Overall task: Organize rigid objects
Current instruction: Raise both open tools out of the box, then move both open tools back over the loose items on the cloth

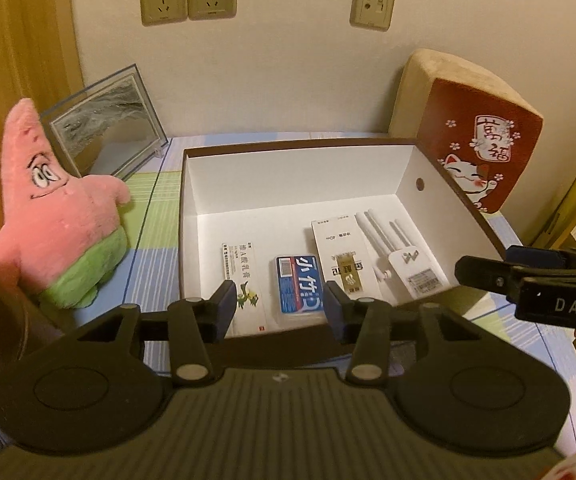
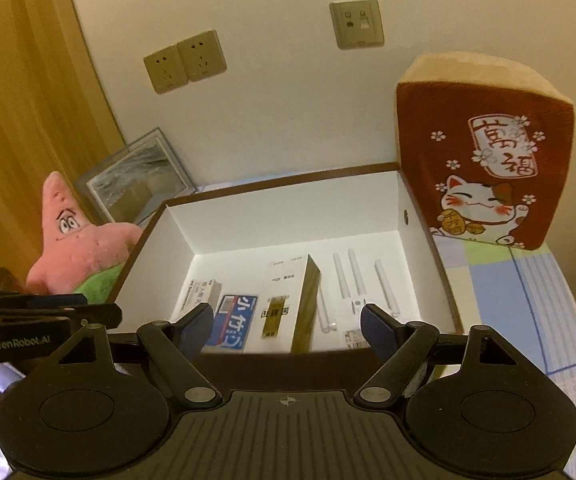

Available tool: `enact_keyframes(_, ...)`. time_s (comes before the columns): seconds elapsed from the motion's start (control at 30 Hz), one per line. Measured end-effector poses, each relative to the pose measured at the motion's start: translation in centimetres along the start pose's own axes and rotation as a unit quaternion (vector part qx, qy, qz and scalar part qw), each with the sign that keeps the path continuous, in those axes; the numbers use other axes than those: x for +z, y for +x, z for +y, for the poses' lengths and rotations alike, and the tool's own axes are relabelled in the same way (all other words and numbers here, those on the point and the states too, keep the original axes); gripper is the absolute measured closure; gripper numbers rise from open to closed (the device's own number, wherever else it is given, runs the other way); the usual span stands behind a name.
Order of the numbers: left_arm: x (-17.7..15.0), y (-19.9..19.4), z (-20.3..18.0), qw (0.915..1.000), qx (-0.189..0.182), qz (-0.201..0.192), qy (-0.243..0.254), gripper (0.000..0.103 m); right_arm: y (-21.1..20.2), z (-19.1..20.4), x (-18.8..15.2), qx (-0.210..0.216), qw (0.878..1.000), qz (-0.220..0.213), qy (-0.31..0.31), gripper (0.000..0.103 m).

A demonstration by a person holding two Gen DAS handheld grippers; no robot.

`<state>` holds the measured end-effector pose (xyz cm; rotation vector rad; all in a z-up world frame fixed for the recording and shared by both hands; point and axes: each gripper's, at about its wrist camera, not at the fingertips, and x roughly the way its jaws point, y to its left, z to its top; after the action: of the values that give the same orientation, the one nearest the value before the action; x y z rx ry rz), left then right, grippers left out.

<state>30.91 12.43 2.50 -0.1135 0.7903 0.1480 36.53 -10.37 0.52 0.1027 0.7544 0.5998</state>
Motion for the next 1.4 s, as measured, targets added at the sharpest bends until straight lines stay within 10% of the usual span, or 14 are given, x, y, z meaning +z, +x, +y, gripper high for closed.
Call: enact_keyframes(1.4, -13.9, -5.6, -2.4, 0.9964, -0.03, 0.079, -0.013, 0.059, -5.7, 0.9, -12.8, 0.054, 0.99, 0.109, -0.068, 0.026)
